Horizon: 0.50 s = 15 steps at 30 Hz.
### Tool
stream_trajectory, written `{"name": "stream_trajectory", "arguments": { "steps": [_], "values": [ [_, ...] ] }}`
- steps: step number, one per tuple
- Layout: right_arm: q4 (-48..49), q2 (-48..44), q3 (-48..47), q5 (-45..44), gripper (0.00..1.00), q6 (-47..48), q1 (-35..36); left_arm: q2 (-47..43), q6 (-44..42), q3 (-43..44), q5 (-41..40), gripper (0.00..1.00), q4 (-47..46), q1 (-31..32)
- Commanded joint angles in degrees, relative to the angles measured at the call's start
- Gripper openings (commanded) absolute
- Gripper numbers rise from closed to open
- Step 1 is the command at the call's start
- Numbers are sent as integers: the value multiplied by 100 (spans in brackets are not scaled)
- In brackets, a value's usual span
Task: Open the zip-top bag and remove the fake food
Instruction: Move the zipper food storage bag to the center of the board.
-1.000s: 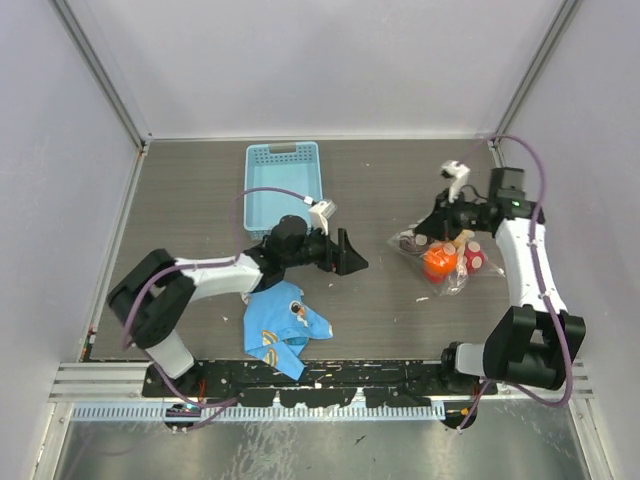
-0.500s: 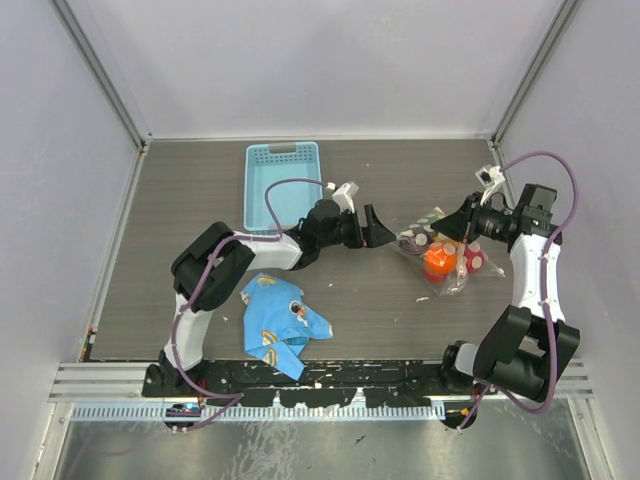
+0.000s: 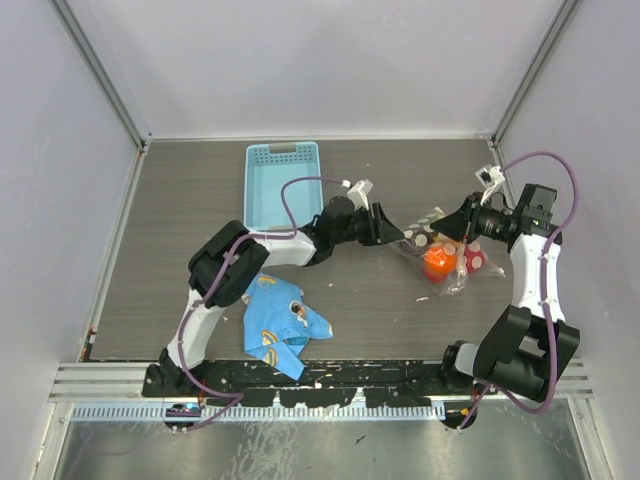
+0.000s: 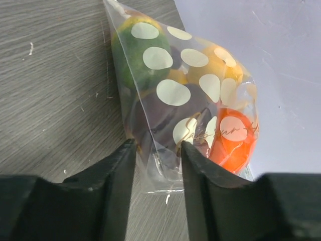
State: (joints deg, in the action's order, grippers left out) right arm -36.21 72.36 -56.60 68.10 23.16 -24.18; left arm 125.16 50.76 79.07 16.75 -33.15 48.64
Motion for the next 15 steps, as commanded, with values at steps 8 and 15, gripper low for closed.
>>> {"name": "stream_trajectory", "arguments": {
  "steps": [8,15],
  "values": [
    [17,-101,-97,99,24,131,-3,-547,-50,-364,358,0,-333,49],
    [-270,-146,-114,-5,28,509,-3,-1878,-346,-1914,-546,0,227,43]
  ]
}}
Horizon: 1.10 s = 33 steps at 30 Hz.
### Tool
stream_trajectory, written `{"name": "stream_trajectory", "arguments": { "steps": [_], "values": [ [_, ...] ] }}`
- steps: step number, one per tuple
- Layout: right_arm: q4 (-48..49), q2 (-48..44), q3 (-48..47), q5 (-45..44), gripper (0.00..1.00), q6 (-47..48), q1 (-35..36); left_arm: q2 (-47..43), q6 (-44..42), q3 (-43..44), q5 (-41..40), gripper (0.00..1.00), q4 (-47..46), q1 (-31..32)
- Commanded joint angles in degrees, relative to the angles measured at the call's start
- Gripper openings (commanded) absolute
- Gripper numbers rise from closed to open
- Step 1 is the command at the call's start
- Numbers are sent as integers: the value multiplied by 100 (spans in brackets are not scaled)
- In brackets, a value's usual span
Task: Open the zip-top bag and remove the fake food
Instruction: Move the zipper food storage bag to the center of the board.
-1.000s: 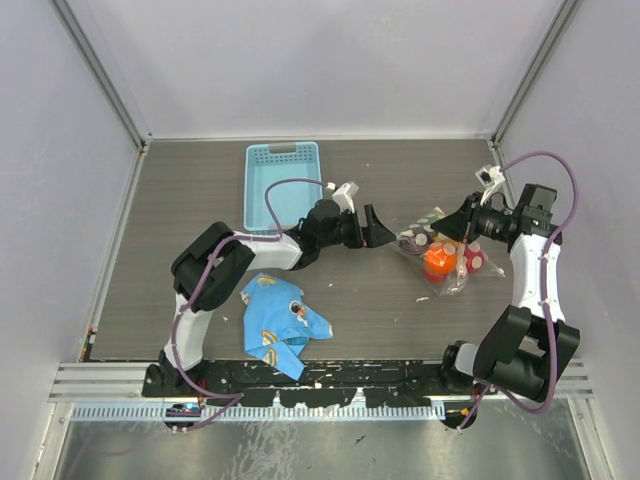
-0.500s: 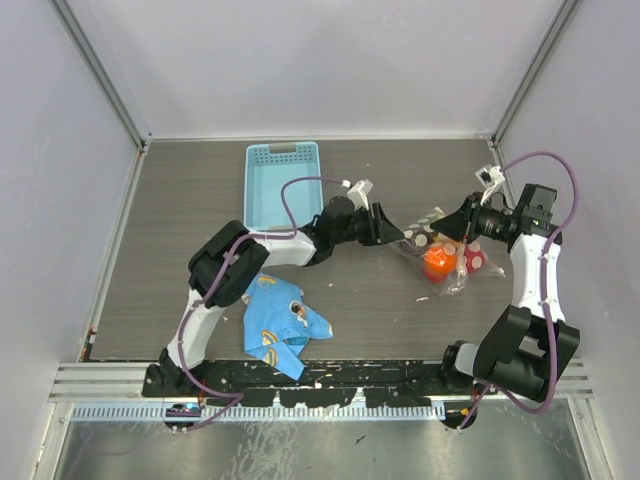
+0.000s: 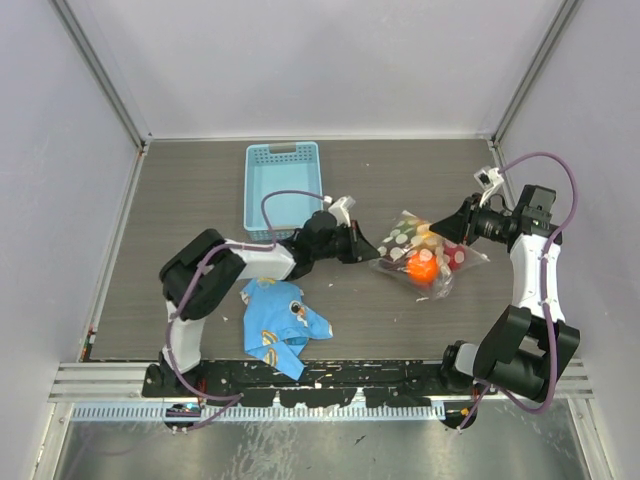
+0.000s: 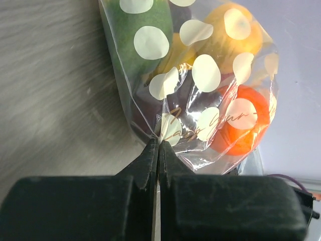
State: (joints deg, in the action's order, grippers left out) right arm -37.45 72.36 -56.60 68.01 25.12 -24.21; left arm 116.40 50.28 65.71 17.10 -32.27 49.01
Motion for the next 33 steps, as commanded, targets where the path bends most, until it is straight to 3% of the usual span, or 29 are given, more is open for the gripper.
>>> {"name": "stream_trajectory", "arguments": {
  "steps": [1,6,16,20,25,33],
  "values": [
    [-156,-159,-108,-44,29,330,2,-1229,-315,-847,-764,0,255,5],
    [-133,-112,-48,-287,34,341,3,-2175,-247,-2033,-1531,0,1093,-19],
    [-292,705,-110,-1302,55,295,-1,-3141,-325,-2932,-2280,0,2569,-32],
    [-541,971,-121,-1043,69,411,9,-3278,-478,-3024,-2377,0,2690,-37],
    [-1112,1282,-216,-74,79,784,197,-3153,-600,-2926,-2178,0,2629,-34],
    [-1453,1630,-302,-332,80,997,1253,-3029,-642,-2887,-1909,0,2401,-38]
  ]
}}
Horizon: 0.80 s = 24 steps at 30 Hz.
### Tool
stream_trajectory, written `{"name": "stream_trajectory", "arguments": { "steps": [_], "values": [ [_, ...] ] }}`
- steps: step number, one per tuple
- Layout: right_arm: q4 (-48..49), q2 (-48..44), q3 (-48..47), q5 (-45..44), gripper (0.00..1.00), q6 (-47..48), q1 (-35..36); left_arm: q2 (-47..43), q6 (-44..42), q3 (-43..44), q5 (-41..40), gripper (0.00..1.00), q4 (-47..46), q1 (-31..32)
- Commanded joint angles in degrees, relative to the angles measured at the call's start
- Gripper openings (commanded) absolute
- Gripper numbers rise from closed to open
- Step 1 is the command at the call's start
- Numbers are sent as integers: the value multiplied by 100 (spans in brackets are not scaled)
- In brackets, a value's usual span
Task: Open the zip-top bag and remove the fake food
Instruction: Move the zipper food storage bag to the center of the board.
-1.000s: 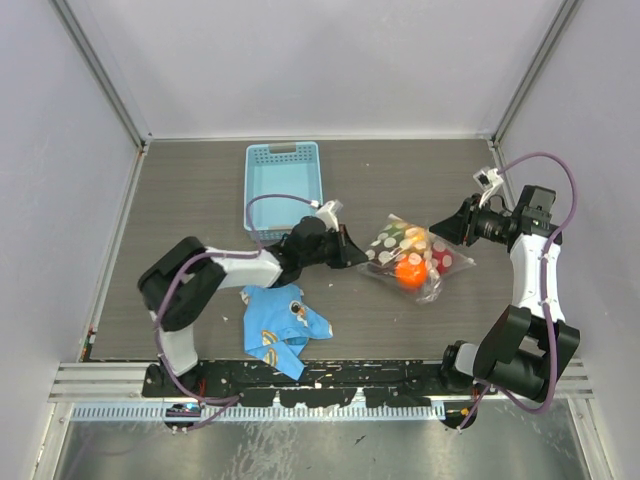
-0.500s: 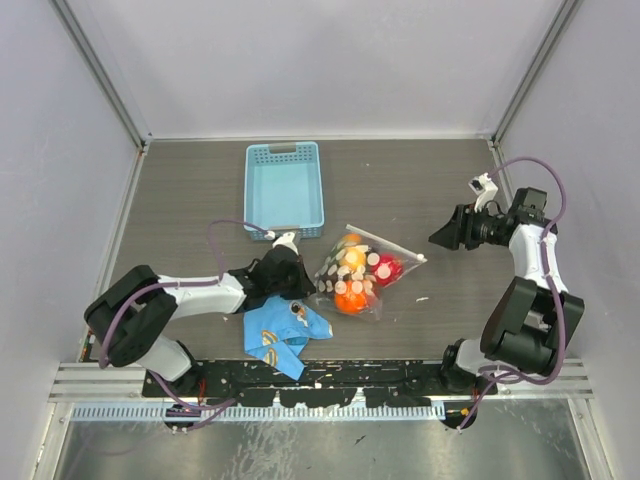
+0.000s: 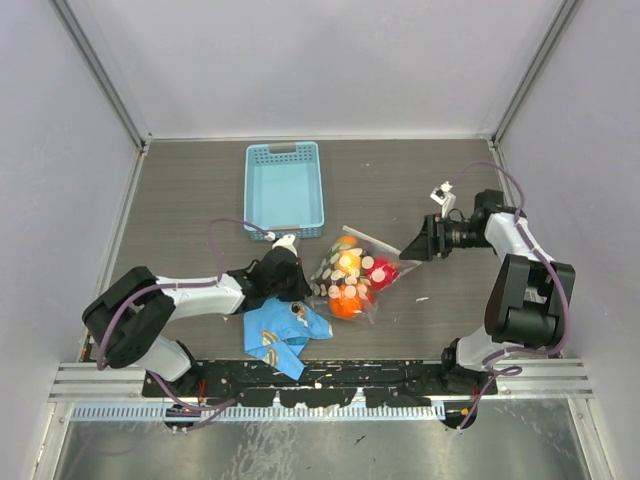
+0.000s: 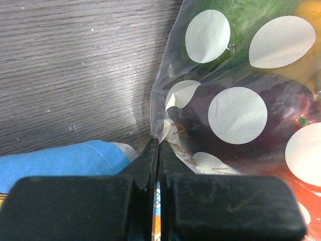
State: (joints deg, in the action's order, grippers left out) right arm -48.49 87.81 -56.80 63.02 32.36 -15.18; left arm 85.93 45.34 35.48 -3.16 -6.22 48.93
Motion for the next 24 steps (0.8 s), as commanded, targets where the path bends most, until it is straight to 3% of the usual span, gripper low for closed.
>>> {"name": "stream_trajectory", "arguments": {
  "steps": [1,7,14,21,24],
  "values": [
    [-413,118,-308,165,79,331,419,11,-148,130,135,0,-231,-26],
    [-764,199,-427,264,72,640,653,-14,-190,104,211,0,-357,-32],
    [-1025,277,-539,418,36,832,730,-42,-243,110,263,0,-452,-31],
    [-1209,321,-641,566,17,1010,770,-176,-278,15,278,0,-653,-27],
    [-1190,263,-657,563,2,1028,773,-299,-302,-42,228,0,-723,-27]
  ]
}}
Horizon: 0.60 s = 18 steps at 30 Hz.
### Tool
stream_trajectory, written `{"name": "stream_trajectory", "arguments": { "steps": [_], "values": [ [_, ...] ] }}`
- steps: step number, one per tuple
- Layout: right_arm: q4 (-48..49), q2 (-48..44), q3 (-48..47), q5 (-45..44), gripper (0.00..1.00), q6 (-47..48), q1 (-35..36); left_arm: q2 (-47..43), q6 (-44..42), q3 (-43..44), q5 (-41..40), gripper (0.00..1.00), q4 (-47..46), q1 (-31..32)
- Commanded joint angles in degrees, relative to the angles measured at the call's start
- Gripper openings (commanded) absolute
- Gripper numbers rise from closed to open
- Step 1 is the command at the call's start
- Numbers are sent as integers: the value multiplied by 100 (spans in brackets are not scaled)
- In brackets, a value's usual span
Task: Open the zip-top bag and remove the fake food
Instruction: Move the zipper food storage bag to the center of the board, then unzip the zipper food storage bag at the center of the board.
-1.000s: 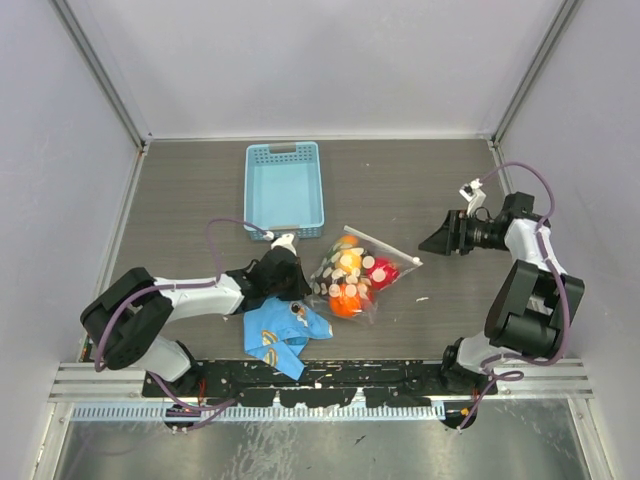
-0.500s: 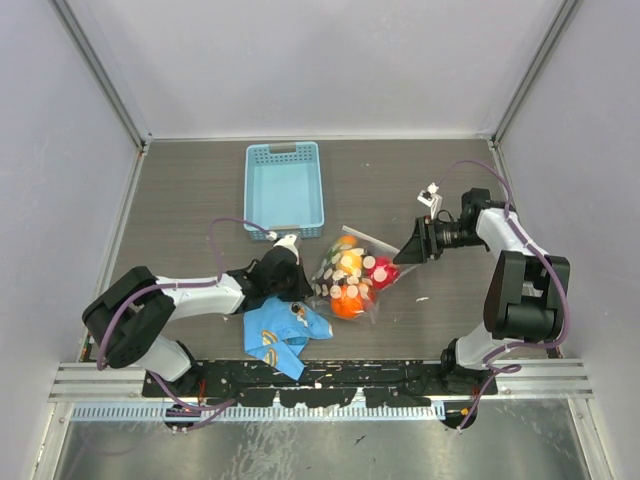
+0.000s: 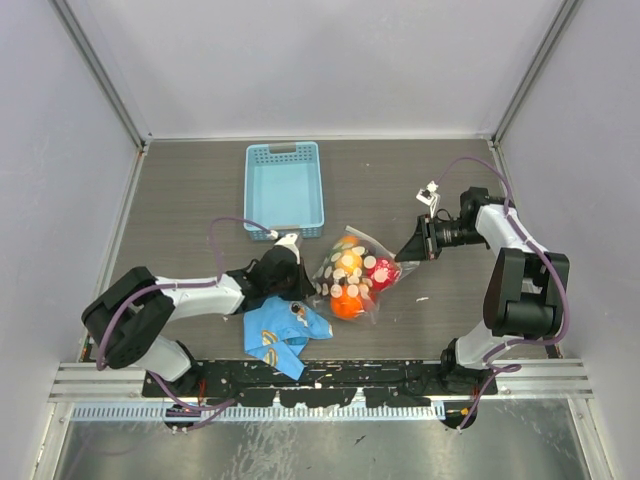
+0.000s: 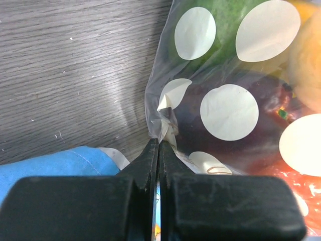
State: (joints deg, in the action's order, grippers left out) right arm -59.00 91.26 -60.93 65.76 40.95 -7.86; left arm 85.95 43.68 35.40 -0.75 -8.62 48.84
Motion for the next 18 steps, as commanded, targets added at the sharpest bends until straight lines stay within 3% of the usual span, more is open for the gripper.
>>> {"name": "stream_trajectory", "arguments": {
  "steps": [1,4,13,18],
  "values": [
    [-129,-109,-244,284,1,189,39,-356,-140,-53,-33,0,-497,-21],
    [-57,-234,-241,257,1,185,46,-563,-200,-123,-109,6,-479,-17],
    [-81,-345,-866,402,1,157,39,-1731,-436,-526,-515,46,-284,-27],
    [-509,-159,-1652,360,1,382,36,-2480,-723,-678,-628,58,-135,-27]
  ]
}}
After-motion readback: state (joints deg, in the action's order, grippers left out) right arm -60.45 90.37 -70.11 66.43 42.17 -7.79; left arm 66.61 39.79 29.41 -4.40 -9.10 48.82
